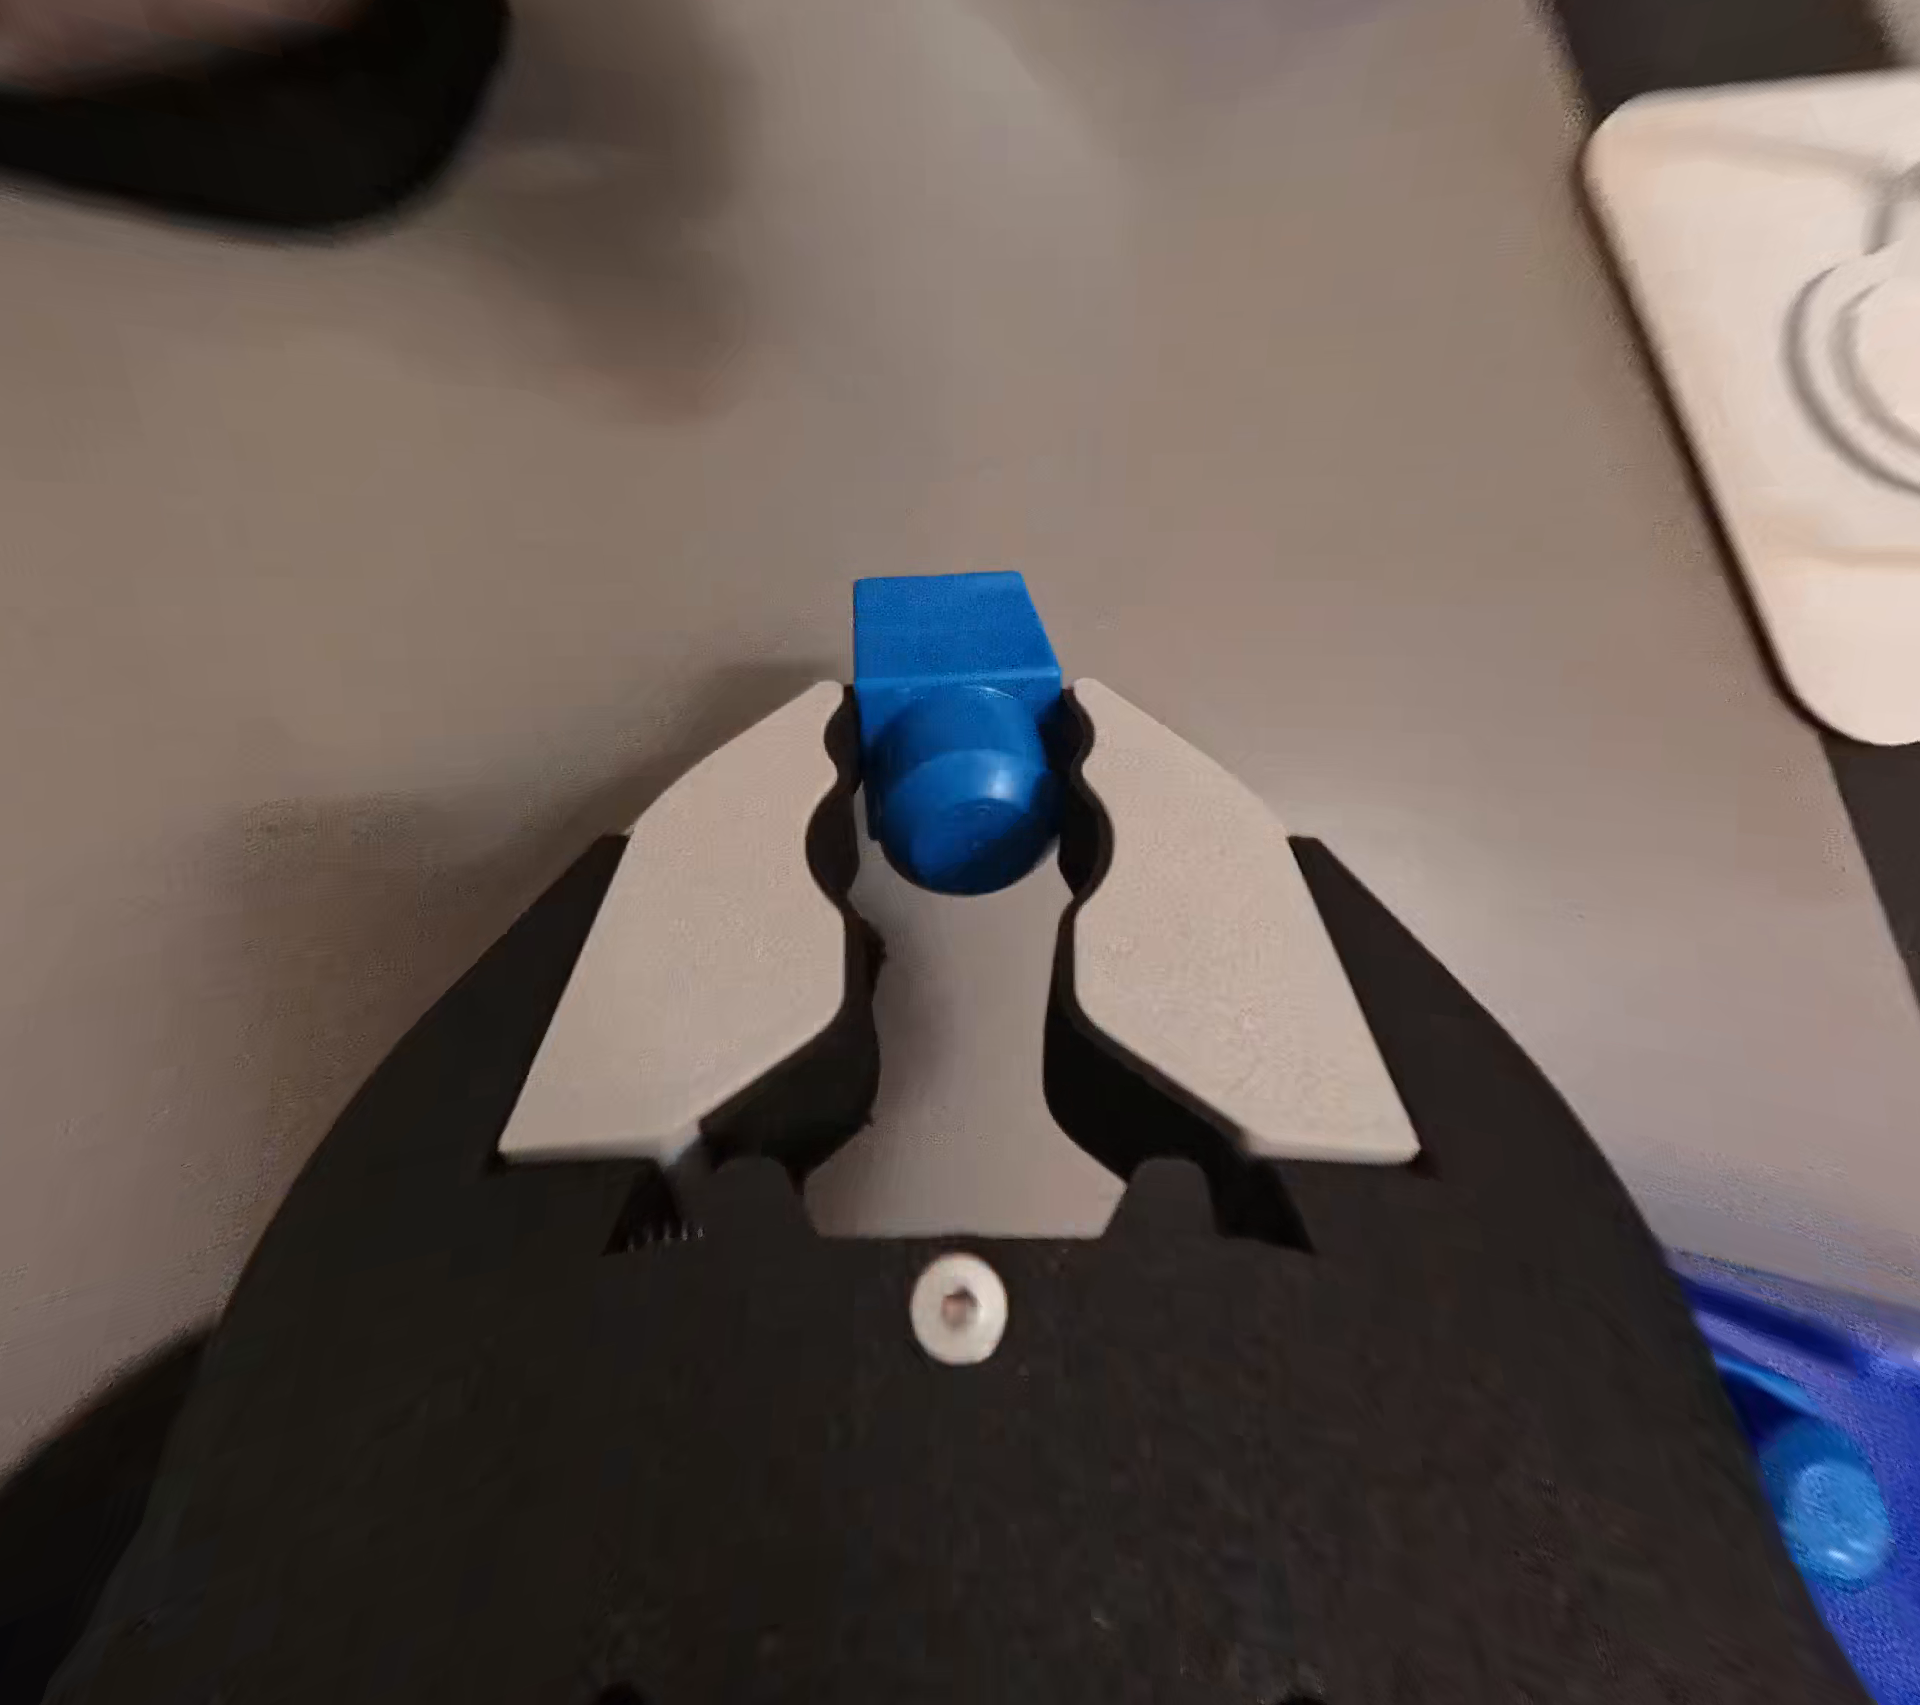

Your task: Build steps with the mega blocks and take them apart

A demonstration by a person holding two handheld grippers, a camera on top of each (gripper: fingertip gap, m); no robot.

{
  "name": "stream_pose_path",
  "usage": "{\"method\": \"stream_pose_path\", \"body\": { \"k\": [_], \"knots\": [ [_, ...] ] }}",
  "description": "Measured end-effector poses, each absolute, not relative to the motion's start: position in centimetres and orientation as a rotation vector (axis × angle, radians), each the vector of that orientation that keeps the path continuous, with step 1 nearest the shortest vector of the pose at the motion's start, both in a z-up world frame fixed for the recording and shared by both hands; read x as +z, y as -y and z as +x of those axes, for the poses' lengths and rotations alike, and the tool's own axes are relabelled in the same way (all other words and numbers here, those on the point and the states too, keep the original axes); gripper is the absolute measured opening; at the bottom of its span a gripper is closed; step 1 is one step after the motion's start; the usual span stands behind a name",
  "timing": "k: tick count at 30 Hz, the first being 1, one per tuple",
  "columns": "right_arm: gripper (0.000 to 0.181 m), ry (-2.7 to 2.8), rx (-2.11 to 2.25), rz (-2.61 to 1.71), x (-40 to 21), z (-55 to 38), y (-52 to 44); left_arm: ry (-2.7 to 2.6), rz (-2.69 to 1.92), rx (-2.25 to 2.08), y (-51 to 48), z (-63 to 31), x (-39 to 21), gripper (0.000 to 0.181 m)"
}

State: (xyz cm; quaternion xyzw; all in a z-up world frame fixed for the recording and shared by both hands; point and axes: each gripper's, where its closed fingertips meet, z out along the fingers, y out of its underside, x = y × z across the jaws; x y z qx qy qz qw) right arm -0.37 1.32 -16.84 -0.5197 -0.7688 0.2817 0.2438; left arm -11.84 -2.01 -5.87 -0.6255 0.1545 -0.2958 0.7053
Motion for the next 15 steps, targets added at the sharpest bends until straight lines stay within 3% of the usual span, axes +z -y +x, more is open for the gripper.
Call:
{"method": "stream_pose_path", "body": {
  "k": [7, 12, 15],
  "knots": [
    [0.035, 2.724, 0.130, -1.388, -22.2, 1.7, 1.0, -0.324, -1.371, -0.666, 2.1, -12.3, -5.8, 0.036],
    [0.035, 2.769, 0.033, -1.354, -22.6, 1.3, 1.9, -0.321, -1.359, -0.665, 2.3, -12.3, -5.5, 0.036],
    [0.047, 2.680, 0.201, -1.368, -21.5, 0.6, 2.1, -0.325, -1.349, -0.678, 2.4, -12.2, -5.3, 0.036]
  ]
}}
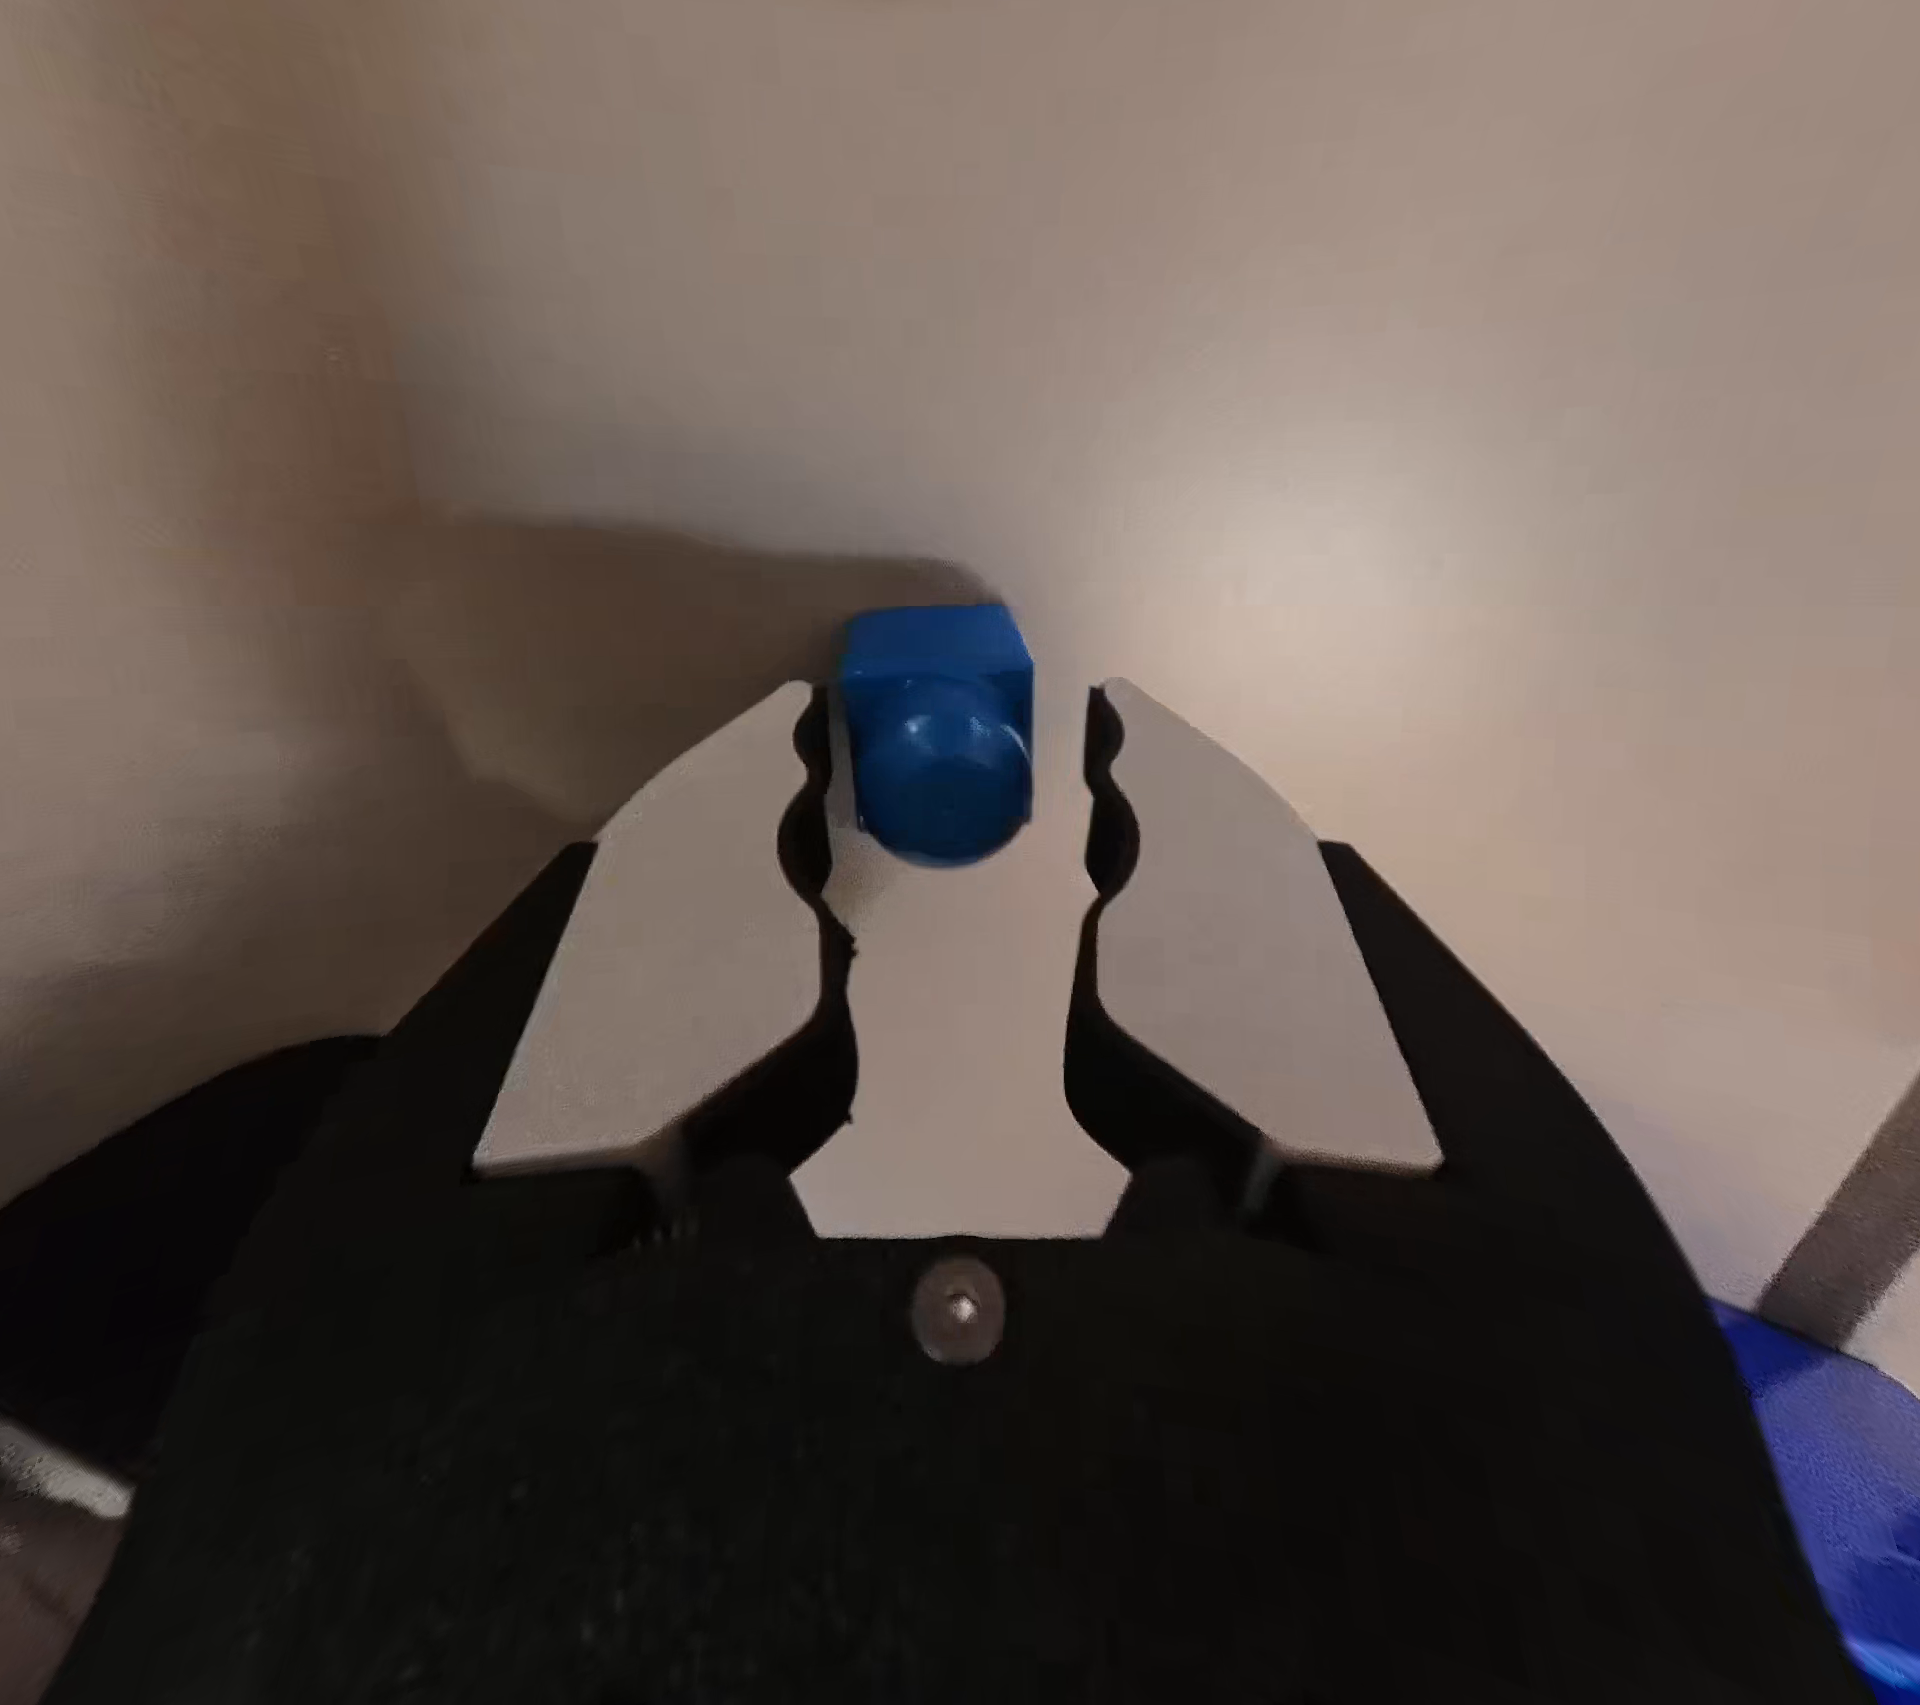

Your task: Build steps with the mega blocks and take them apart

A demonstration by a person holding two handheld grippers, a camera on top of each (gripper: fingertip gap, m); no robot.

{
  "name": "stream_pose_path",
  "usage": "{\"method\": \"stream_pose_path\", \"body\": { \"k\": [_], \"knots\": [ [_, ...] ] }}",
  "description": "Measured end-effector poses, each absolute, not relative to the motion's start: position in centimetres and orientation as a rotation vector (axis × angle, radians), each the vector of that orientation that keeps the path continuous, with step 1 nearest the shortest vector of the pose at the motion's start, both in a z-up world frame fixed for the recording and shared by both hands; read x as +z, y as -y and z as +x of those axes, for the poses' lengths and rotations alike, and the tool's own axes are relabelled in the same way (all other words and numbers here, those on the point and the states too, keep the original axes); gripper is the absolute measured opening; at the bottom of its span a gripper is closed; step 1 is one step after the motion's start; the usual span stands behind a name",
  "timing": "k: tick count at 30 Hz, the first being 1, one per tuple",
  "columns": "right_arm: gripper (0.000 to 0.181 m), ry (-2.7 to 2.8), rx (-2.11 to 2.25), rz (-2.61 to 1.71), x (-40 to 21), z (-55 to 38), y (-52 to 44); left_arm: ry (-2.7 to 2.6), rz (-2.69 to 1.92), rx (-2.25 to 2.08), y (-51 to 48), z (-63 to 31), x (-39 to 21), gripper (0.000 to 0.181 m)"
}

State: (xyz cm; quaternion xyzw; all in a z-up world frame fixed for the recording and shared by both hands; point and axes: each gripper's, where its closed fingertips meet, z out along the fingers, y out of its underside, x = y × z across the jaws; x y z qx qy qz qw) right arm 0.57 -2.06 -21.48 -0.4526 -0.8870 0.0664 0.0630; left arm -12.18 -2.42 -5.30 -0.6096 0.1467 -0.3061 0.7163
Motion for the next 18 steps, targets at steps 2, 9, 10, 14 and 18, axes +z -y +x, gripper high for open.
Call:
{"method": "stream_pose_path", "body": {
  "k": [2, 9, 10, 14, 18],
  "knots": [
    [0.051, 2.558, 0.442, -1.356, -19.0, -0.5, 2.6, -0.334, -1.341, -0.700, 2.6, -11.8, -5.2, 0.036],
    [0.056, 1.898, 1.087, -1.167, -6.0, -3.8, 2.6, -0.457, -1.315, -0.805, 3.4, -7.8, -5.2, 0.036],
    [0.056, 1.844, 1.086, -1.164, -5.2, -4.0, 2.2, -0.479, -1.312, -0.821, 3.6, -7.1, -5.2, 0.036],
    [0.050, 1.743, 1.183, -1.144, -3.8, -3.9, 2.6, -0.555, -1.320, -0.854, 4.0, -4.5, -5.8, 0.036],
    [0.033, 1.764, 1.237, -1.141, -4.3, -3.2, 3.3, -0.570, -1.326, -0.863, 4.0, -3.6, -6.1, 0.036]
  ]
}}
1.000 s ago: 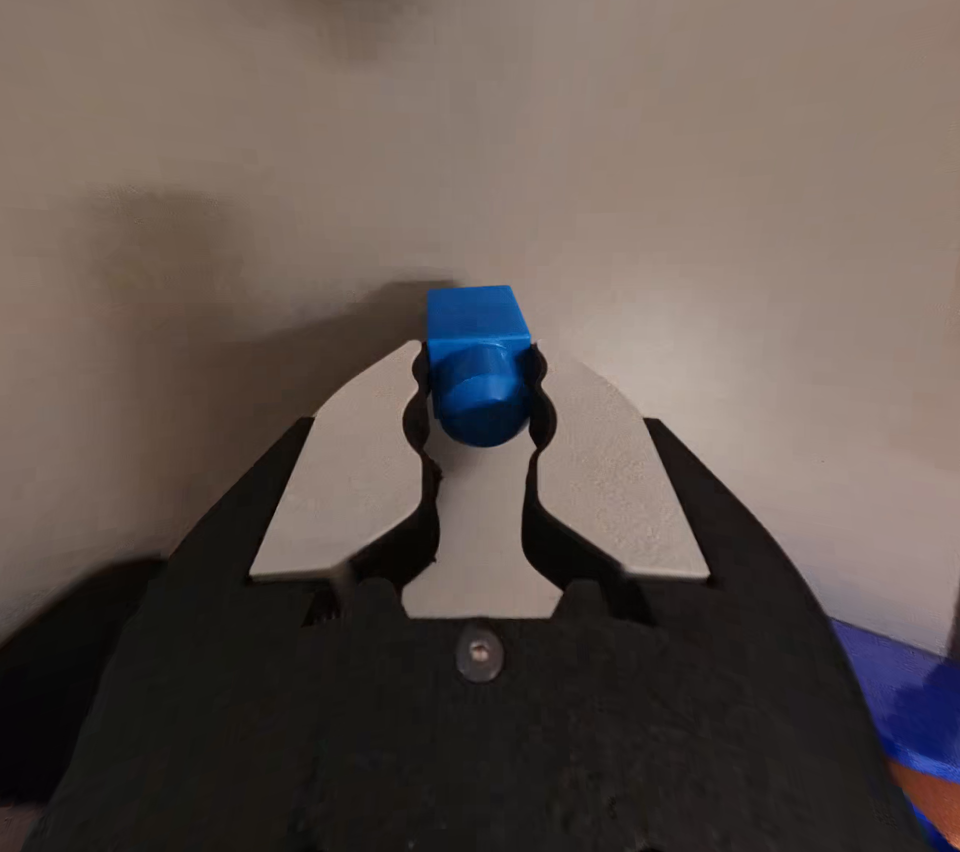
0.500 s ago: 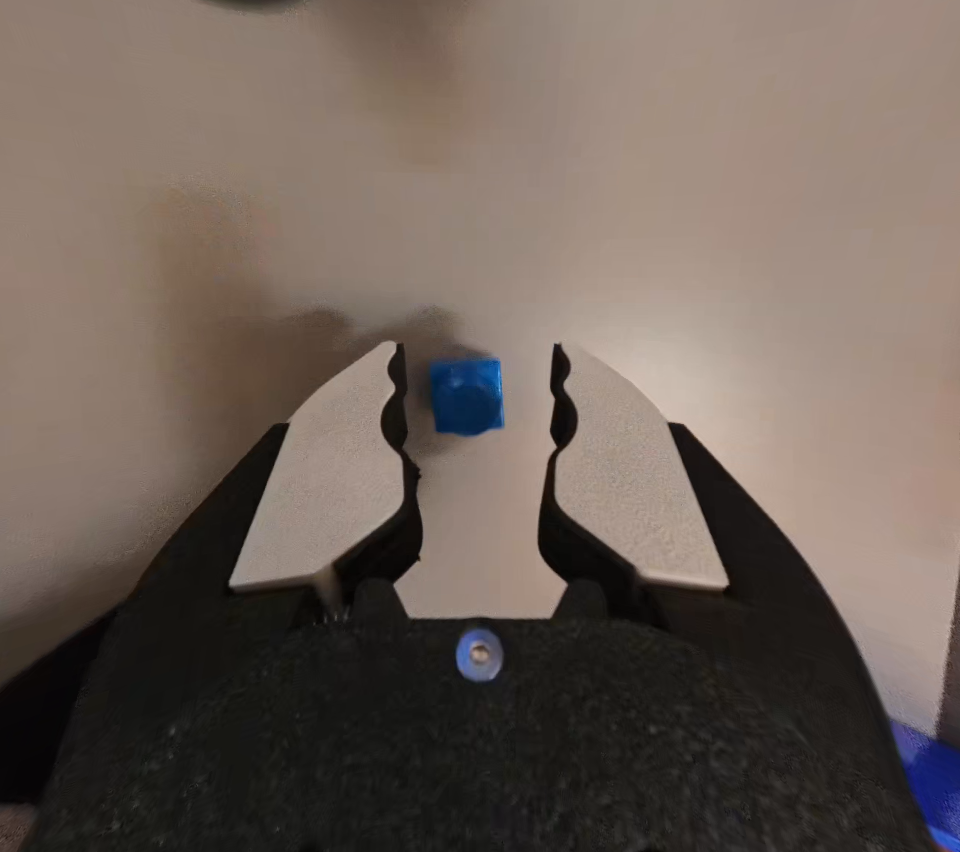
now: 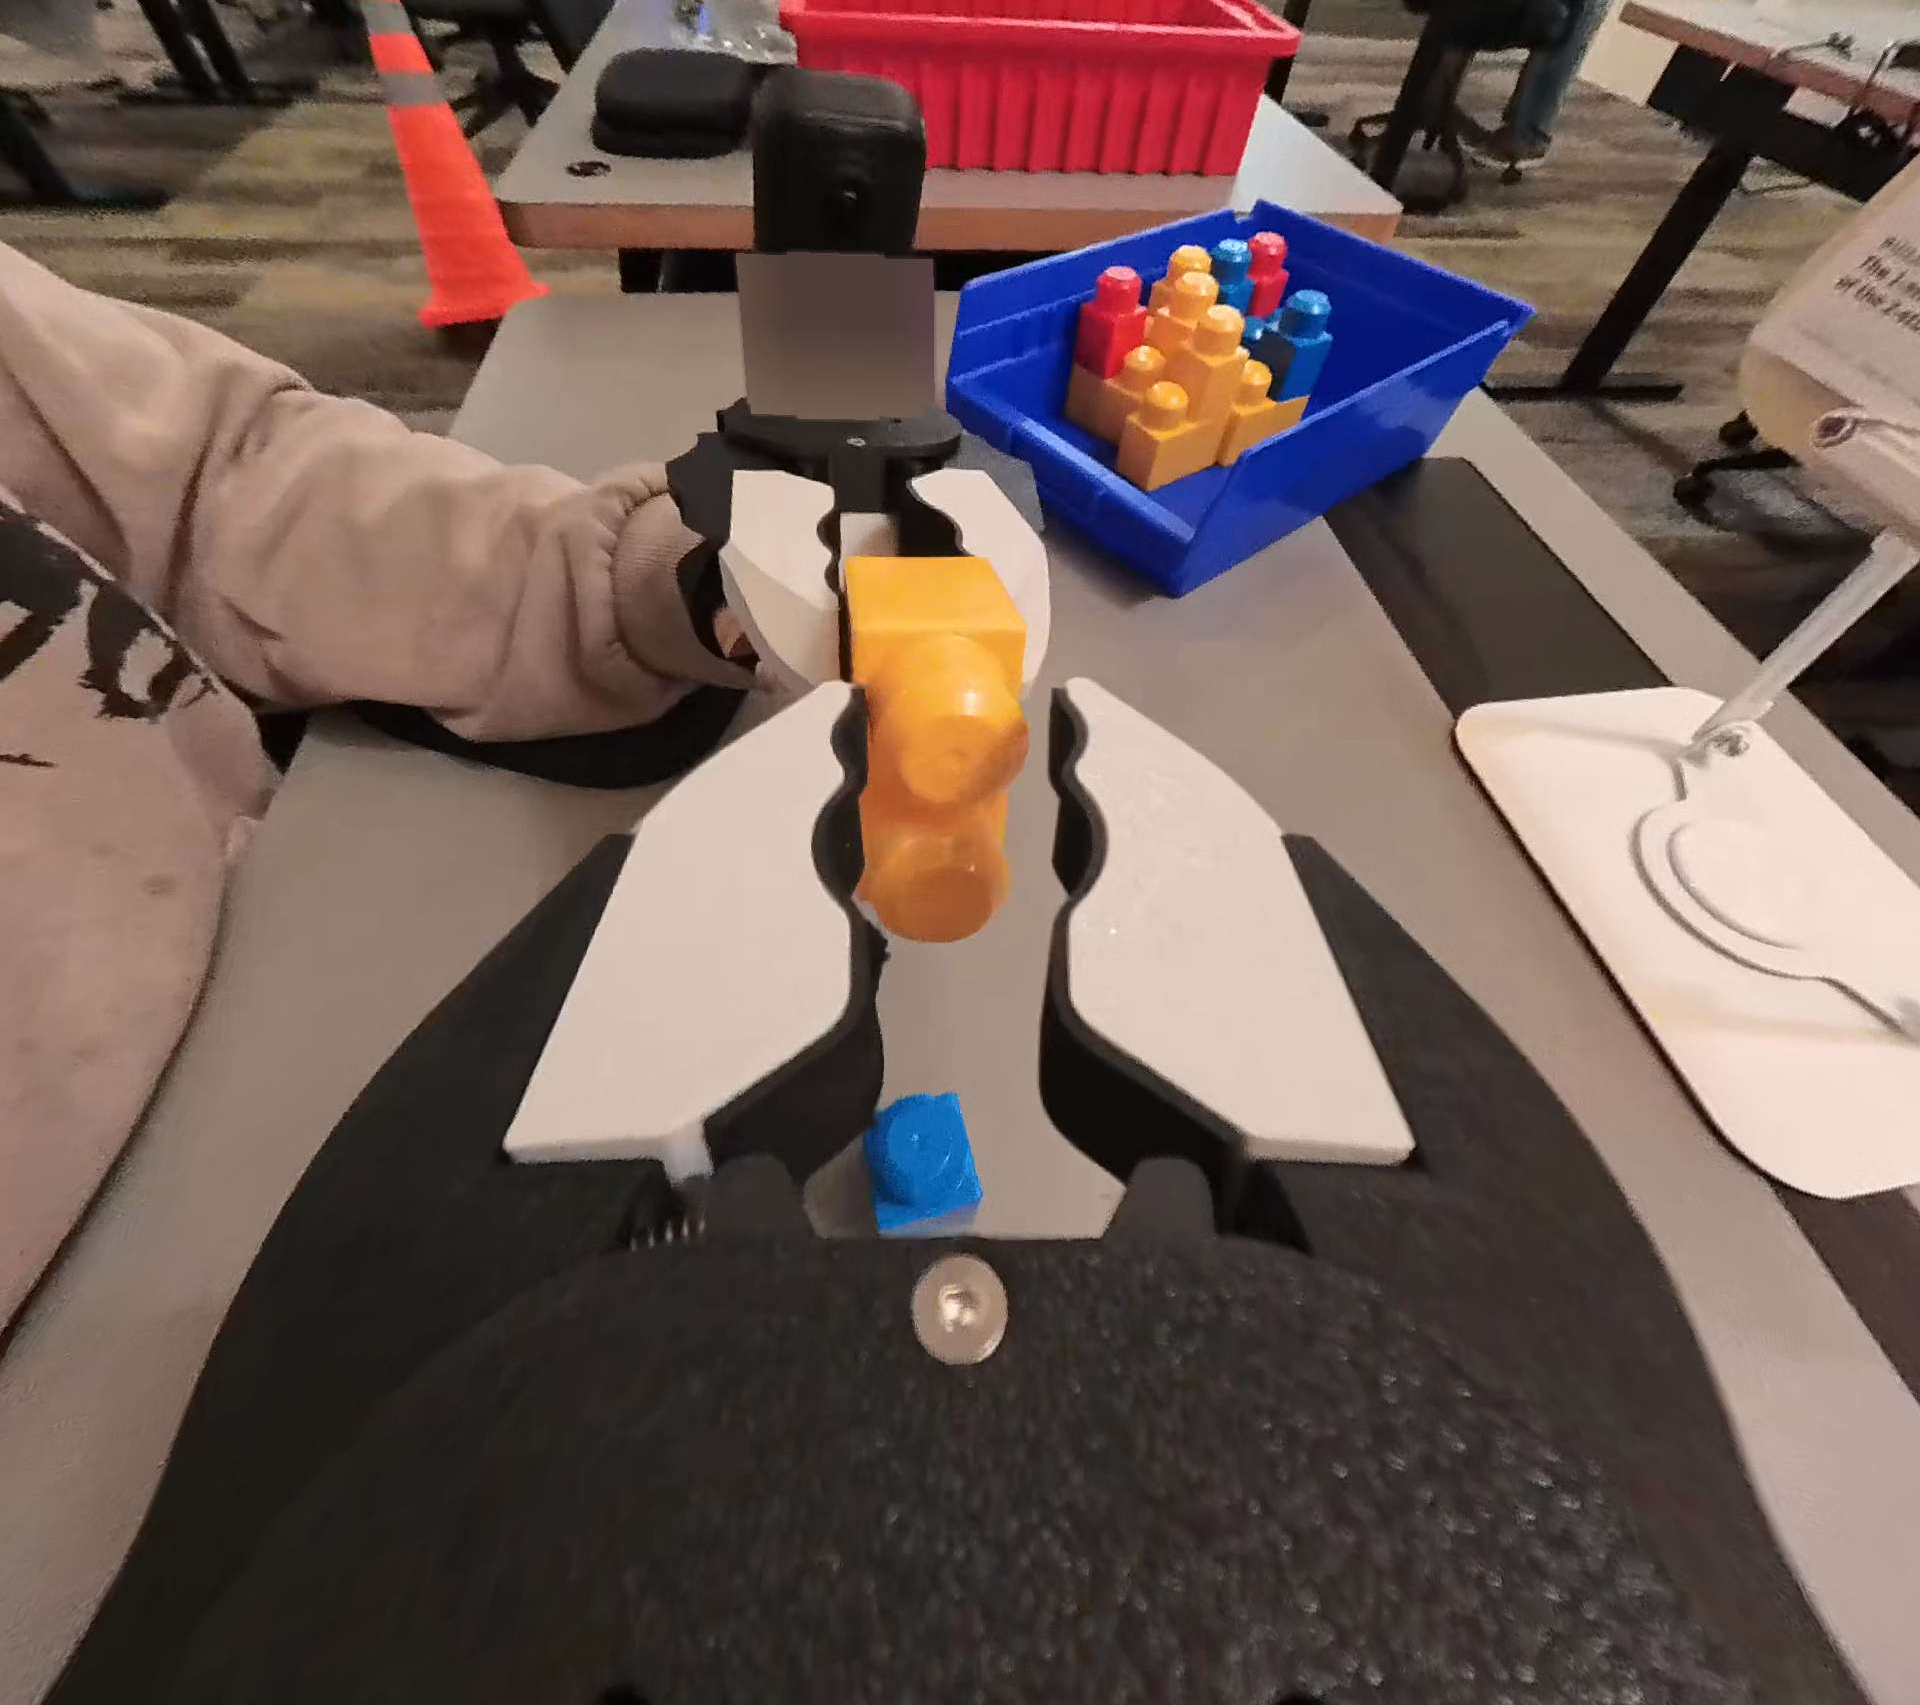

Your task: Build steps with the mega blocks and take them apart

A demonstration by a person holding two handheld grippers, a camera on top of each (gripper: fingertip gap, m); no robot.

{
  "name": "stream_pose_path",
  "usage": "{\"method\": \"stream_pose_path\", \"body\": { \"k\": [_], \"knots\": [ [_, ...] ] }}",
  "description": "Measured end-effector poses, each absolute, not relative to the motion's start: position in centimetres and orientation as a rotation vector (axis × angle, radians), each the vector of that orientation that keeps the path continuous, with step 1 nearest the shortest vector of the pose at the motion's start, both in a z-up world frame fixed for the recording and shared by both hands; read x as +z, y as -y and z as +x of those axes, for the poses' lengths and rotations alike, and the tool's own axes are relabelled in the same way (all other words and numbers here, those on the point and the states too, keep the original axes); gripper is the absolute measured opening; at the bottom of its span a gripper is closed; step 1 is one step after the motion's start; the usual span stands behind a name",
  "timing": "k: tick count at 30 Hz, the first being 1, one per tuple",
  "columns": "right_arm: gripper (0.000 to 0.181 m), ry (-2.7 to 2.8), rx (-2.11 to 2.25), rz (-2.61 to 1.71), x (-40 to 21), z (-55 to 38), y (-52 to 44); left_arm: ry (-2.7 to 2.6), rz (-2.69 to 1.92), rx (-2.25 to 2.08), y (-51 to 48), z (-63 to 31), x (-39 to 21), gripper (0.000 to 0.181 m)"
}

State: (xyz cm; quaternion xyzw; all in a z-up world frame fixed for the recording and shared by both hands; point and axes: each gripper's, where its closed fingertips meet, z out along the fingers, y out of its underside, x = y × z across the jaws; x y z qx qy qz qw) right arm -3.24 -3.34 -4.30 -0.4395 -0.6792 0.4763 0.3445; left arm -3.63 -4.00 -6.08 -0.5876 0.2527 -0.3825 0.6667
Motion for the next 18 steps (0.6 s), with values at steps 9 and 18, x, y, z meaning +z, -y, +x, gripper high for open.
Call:
{"method": "stream_pose_path", "body": {
  "k": [9, 18],
  "knots": [
    [0.028, 1.781, 1.248, -1.147, -4.5, -2.1, 4.0, -0.617, -1.304, -0.872, 4.6, -2.5, -6.0, 0.036],
    [0.028, 1.780, 1.086, -1.188, -2.8, 0.4, 0.7, -0.543, -1.353, -0.744, 2.9, -3.7, -7.0, 0.033]
  ]
}}
